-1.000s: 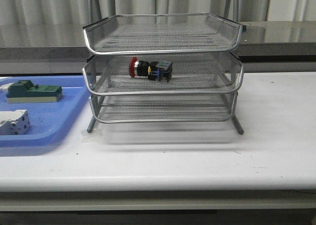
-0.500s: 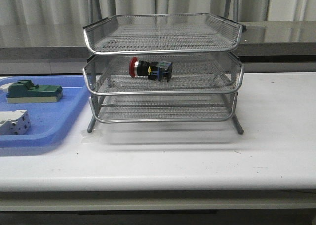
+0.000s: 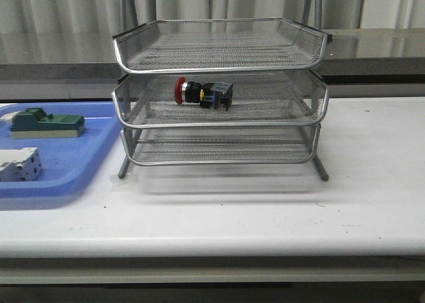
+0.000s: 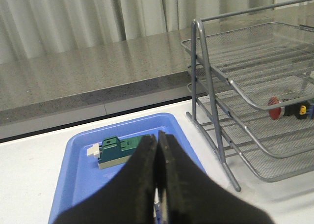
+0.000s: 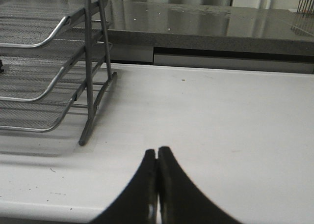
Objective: Place button on rack with both arms
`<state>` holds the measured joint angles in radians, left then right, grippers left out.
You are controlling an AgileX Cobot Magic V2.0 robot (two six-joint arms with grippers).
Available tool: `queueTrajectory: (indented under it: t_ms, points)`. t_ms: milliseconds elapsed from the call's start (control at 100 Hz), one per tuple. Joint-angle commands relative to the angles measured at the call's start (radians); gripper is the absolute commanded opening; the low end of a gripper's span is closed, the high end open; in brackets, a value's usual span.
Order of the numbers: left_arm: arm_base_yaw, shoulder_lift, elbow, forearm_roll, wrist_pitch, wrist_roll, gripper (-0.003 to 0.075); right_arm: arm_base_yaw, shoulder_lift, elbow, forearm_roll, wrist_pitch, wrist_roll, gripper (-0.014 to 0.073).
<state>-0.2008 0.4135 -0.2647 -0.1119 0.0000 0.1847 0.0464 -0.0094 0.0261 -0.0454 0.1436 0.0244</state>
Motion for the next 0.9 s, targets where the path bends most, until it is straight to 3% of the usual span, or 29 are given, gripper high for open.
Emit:
queueTrajectory:
  t_ms: [0, 710, 890]
  points:
    - [0.008, -0.005, -0.017, 0.141, -0.075, -0.185, -0.0020, -0.006, -0.018, 0.002, 0.003, -0.077, -0.006, -0.0057]
    - [0.148, -0.435, 0.297, 0.135, -0.078, -0.269, -0.0020, -0.006, -0.018, 0.002, 0.003, -0.077, -0.006, -0.0057]
    - [0.177, -0.450, 0.303, 0.135, -0.063, -0.282, -0.0020, -0.006, -0.018, 0.002, 0.003, -0.077, -0.006, -0.0057]
